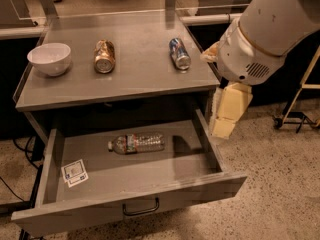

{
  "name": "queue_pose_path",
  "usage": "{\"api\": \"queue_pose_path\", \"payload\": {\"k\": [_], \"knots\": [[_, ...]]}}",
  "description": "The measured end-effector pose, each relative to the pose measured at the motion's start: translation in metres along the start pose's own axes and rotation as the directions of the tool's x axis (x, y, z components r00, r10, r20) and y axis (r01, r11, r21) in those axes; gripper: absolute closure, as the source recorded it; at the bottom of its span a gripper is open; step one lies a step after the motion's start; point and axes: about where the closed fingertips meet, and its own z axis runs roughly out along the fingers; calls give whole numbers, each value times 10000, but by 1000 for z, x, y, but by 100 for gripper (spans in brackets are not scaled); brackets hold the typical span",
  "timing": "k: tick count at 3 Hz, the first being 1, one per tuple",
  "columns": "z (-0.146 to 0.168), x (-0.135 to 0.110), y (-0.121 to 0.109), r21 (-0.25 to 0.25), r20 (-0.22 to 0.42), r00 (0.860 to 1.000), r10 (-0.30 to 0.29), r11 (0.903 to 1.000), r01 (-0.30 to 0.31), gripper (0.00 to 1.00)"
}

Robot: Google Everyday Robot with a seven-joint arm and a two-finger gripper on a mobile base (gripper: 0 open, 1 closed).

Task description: Pick water bottle from top drawer and place on counter

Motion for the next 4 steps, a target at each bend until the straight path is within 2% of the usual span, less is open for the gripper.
{"api": "queue_pose_path", "payload": {"k": [1, 2, 3, 4], "knots": [[0, 0, 0, -1, 1, 10000, 0, 10000, 0, 0], [27, -20, 16, -337, 347, 9993, -126, 9993, 138, 0], [61, -52, 32, -606, 702, 9969, -359, 9974, 402, 0], [70, -59, 36, -634, 770, 9961, -422, 9969, 471, 0]]}}
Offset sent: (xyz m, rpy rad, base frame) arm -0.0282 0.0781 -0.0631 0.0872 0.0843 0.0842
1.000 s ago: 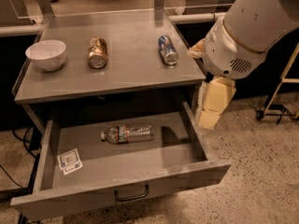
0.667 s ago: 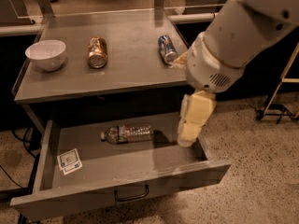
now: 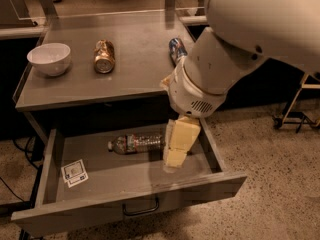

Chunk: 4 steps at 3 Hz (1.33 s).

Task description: Pick water bottle from top drawer and place on counter

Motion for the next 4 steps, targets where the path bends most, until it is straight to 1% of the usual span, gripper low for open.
{"api": "queue_pose_path", "payload": {"k": [1, 2, 3, 4], "knots": [[5, 4, 0, 39, 256, 9996, 110, 9999, -112, 0], [46, 14, -19, -53, 501, 9983, 293, 9996, -291, 0], [120, 15, -60, -115, 727, 9952, 659, 9978, -653, 0], [124, 14, -59, -99, 655, 9961, 588, 9983, -583, 0]]}}
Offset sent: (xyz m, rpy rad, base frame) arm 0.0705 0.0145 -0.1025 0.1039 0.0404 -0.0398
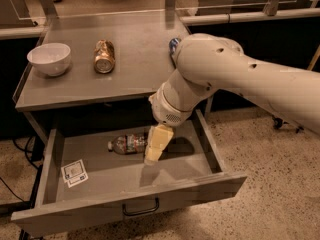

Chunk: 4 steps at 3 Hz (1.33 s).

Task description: Pick water bottle from top drawer and place on counter

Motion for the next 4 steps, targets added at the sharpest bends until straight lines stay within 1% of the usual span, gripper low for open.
{"api": "queue_pose_path", "payload": {"k": [2, 4], "knots": [[40, 14, -6, -371, -318, 9992, 252, 9990, -264, 0], [60, 36, -19, -609, -455, 9964, 721, 9953, -748, 0]]}}
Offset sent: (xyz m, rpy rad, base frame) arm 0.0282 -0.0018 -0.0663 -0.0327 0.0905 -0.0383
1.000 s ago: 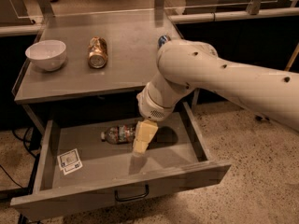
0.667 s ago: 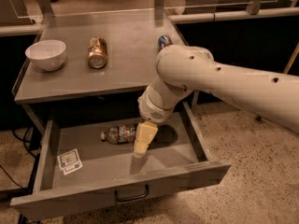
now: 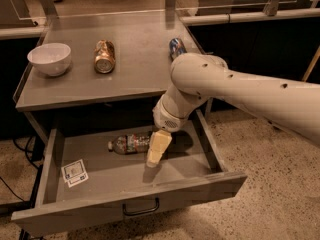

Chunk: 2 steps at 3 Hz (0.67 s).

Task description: Pick water bottle from top drawer and place on counter

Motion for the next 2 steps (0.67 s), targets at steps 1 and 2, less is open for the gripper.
{"api": "queue_pose_path", "payload": {"k": [1, 2], "knots": [[6, 1, -4, -302, 96, 9999, -44, 9995, 46, 0], [9, -1, -2, -169, -307, 9994, -166, 9997, 161, 0]]}}
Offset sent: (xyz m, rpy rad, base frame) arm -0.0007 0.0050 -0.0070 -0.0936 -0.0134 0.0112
